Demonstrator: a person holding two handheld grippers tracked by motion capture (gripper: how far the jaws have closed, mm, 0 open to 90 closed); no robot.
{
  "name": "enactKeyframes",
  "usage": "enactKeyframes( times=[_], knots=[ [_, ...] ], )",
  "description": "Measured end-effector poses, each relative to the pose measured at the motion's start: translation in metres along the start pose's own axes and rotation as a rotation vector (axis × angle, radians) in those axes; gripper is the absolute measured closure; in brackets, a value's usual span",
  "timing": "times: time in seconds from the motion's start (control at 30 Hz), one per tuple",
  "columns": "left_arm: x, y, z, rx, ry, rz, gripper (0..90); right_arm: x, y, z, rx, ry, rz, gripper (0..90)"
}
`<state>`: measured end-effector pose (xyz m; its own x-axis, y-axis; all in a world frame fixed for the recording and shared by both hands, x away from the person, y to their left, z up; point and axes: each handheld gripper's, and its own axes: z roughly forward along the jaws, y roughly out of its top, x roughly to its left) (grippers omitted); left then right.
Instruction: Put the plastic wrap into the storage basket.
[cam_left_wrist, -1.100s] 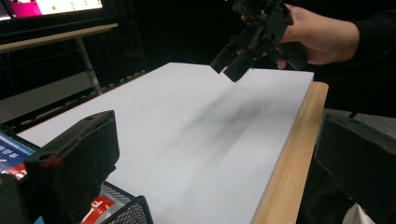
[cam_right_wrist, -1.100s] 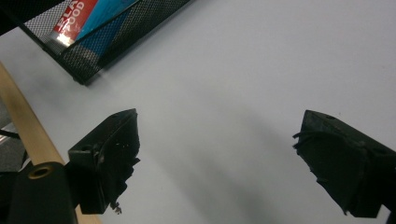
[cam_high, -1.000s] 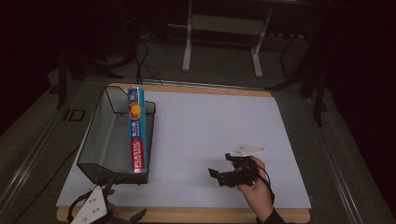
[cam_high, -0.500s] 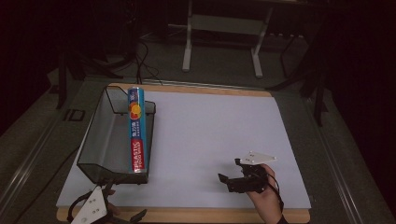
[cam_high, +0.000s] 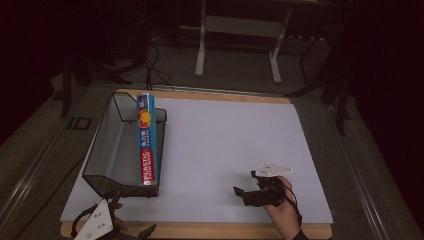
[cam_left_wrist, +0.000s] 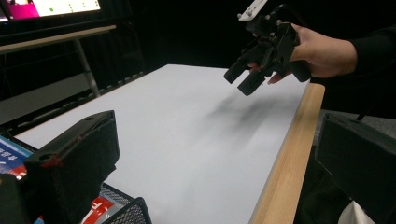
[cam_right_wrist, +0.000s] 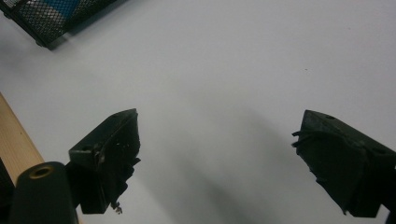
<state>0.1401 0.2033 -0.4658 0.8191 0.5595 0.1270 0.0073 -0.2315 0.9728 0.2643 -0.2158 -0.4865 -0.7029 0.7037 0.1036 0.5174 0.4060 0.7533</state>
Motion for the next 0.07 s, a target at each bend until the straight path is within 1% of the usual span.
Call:
enactKeyframes(
  times=[0.07],
  knots=[
    [0.0000,0.0000,-0.0001,0.001,-0.002,0.000,0.6,0.0009,0.0000,0.0009,0.002,0.002,0.000,13.2]
  ],
)
